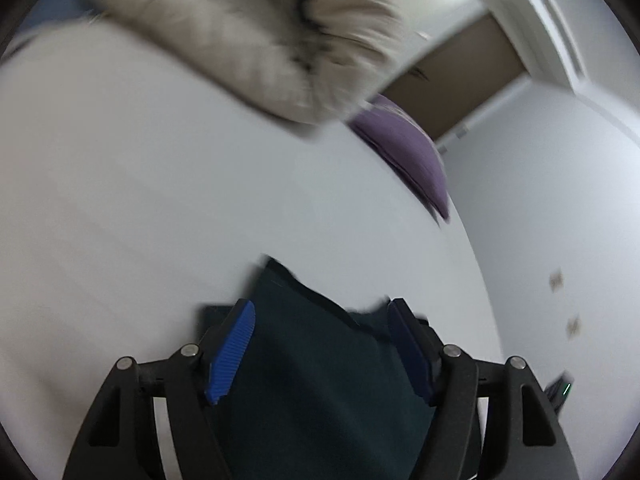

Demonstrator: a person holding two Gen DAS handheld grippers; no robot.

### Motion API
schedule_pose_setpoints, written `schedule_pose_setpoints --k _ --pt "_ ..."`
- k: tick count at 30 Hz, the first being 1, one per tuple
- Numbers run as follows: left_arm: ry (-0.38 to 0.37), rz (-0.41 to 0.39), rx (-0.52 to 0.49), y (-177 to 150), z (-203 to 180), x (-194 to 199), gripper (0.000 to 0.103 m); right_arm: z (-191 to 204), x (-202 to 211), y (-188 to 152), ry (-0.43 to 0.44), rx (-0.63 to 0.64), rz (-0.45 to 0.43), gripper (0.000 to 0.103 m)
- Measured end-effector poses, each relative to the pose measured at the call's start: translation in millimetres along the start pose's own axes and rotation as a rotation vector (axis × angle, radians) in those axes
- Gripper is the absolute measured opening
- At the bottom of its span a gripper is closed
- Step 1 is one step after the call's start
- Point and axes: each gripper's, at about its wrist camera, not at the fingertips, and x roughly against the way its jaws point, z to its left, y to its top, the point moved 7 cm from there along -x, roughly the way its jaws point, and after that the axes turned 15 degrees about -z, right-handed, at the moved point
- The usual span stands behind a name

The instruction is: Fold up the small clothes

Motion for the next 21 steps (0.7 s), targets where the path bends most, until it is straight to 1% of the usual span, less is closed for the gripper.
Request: schedule_pose_setpoints --k 2,4,6,7,8,9,10,11,12,13,14,15,16,17,18,19,20,21 --pt "0.003 0.031 -0.114 -23 -24 -8 0.071 36 -6 -24 0.073 0.062 0.050 0.057" --pt "0.020 0.072 -0.190 -45 -35 -20 0.071 63 -17 -46 0.135 0.099 0.095 0.057" --pt "0.049 0.097 -0.255 -59 -35 -33 0.069 72 -29 -64 0.153 0.107 0.129 0.057" --pt "0.083 0.095 -0.289 -63 -29 -38 0.067 70 -40 -72 0.141 0.093 0.152 0.057" --pt "0.120 0.092 -0.310 -63 -20 -43 0.067 62 -50 -74 0.128 0.069 0.164 0.057" --pt "0.144 0.089 -0.316 -63 -11 -46 0.066 52 -55 -74 0.116 0.045 0.157 0.054" --pt "0.162 0.083 -0.312 -62 1 -48 0.059 37 -63 -70 0.121 0.000 0.133 0.041" --pt "0.158 0.071 -0.303 -61 10 -48 0.055 20 -67 -63 0.121 -0.054 0.106 0.031" --pt "0.143 0.063 -0.299 -59 17 -47 0.052 3 -69 -58 0.112 -0.109 0.087 0.016" --pt "0.129 0.057 -0.298 -60 20 -43 0.050 -17 -69 -50 0.109 -0.179 0.057 0.006" --pt "0.116 0.049 -0.293 -59 21 -43 0.050 -32 -67 -44 0.100 -0.218 0.025 0.004" --pt "0.105 0.044 -0.284 -58 23 -42 0.049 -46 -63 -36 0.094 -0.240 -0.017 0.000" --pt "0.094 0.038 -0.270 -57 24 -42 0.049 -55 -64 -30 0.075 -0.247 -0.039 0.000" --pt "0.088 0.034 -0.258 -56 24 -40 0.049 -68 -62 -23 0.034 -0.263 -0.074 0.001" --pt "0.089 0.029 -0.246 -55 25 -37 0.049 -78 -58 -19 0.021 -0.291 -0.094 0.001" --pt "0.098 0.027 -0.239 -56 25 -35 0.049 -90 -51 -15 0.002 -0.340 -0.120 0.007" --pt "0.112 0.027 -0.234 -55 24 -31 0.049 -97 -45 -12 -0.042 -0.354 -0.137 0.009" --pt "0.119 0.023 -0.233 -55 21 -24 0.051 -96 -36 -9 -0.059 -0.334 -0.142 0.013"
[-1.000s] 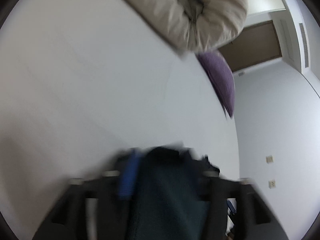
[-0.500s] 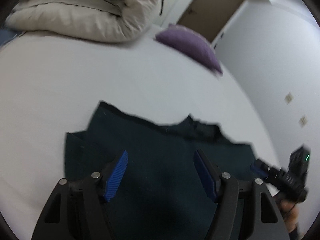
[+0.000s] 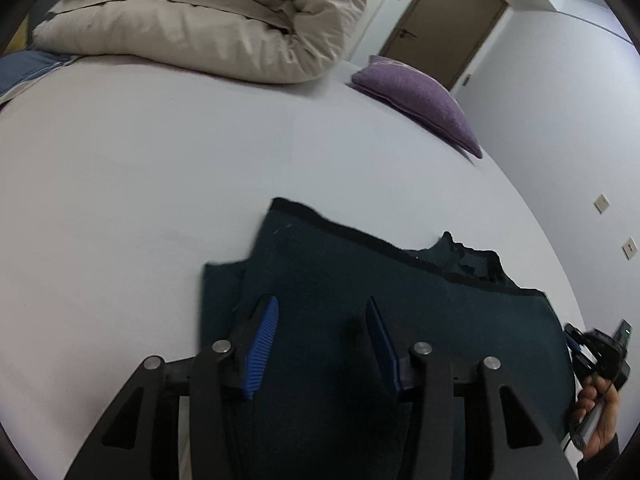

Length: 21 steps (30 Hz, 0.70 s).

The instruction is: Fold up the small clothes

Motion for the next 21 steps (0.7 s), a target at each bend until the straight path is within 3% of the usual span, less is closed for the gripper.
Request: schedule_pose_setpoints --k 2,4,6,8,10,12,14,16,21 --pt "-0.017 -0.023 -0.036 -2 -12 25 0.054 22 16 -4 0.071 0.069 0.011 0.013" --pt "-0.044 -0.034 -0.070 -9 -27 48 0.063 58 41 -27 0.204 0.106 0.053 0.014" --pt "-0.057 -0.037 -0.147 -24 -43 65 0.066 99 57 -72 0.342 0.161 0.162 0.014" --pt "-0.016 -0.018 -0.214 -43 -45 69 0.067 121 66 -114 0.416 0.224 0.262 0.014" --pt "0.020 0.045 -0.174 -61 -28 62 0.065 142 63 -165 0.474 0.242 0.385 0.014" --pt "0.009 0.035 -0.171 -66 -21 64 0.062 139 52 -201 0.457 0.247 0.444 0.015" --pt "0.020 0.033 -0.198 -67 -22 70 0.061 114 33 -214 0.370 0.240 0.463 0.015" --pt "0.022 0.028 -0.195 -67 -19 74 0.061 91 30 -196 0.388 0.141 0.408 0.009" --pt "0.025 0.022 -0.169 -66 -14 83 0.059 25 48 -130 0.227 0.016 0.206 0.009"
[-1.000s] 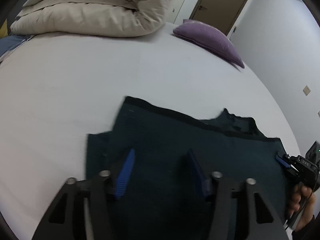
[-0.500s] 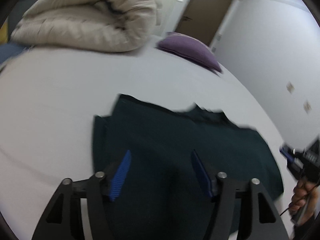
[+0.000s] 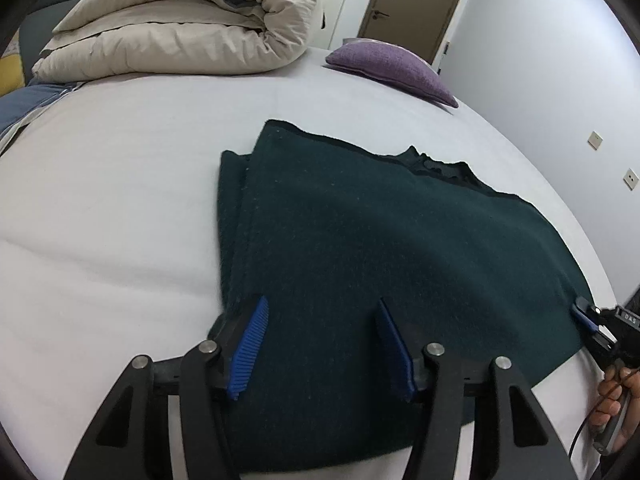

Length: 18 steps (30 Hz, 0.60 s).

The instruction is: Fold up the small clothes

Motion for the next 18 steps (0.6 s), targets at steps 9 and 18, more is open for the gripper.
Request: schedule_pose_setpoints --k 9,18 --pt "-0.003 0.065 -0.080 -17 -50 16 0.063 90 -11 -49 0.154 0.086 0.133 0.018" --pt "0.010 0.086 -0.102 -28 -42 4 0.063 49 -30 -89 0.100 -0.020 0.211 0.020"
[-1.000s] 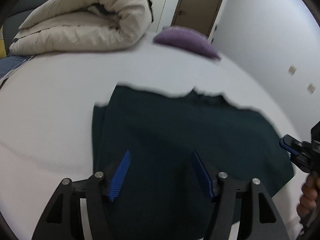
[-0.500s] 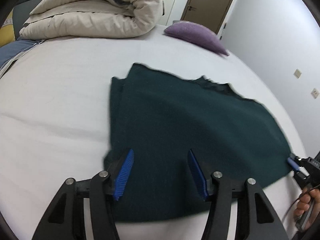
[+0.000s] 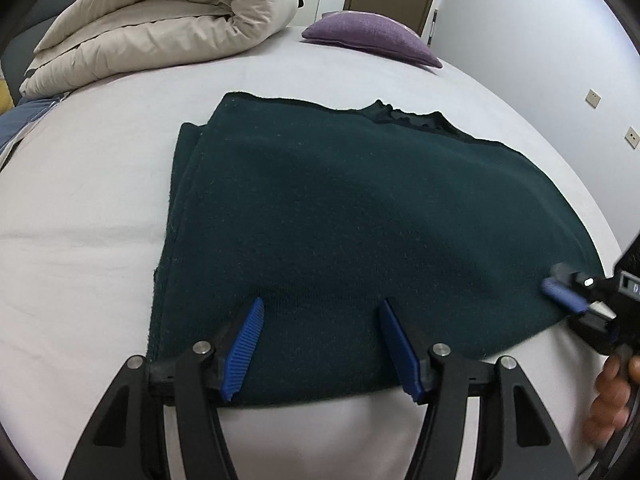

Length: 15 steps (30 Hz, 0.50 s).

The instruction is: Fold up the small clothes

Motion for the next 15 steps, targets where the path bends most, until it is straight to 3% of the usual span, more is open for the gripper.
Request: schedule_pose_setpoints --k 5,7,8,10,15 --pt "0.010 -0.002 -0.014 0 -2 0 0.063 -64 96 56 -0.123 -0.034 -0.223 0.023" --pt "0.014 -0.002 -0.015 1 -2 -2 0.064 -76 129 83 -0.150 -0.045 -0.296 0.041" --pt "0.016 -0.002 -0.017 1 -2 -2 0.064 -79 140 90 -0.152 -0.047 -0.323 0.045" --pt "0.019 0.000 -0.019 2 -2 -2 0.064 -81 158 107 -0.180 -0.025 -0.366 0.056" --pt "-0.013 -0.024 0.006 12 -10 7 0.064 -85 158 124 -0.196 -0.018 -0.340 0.056"
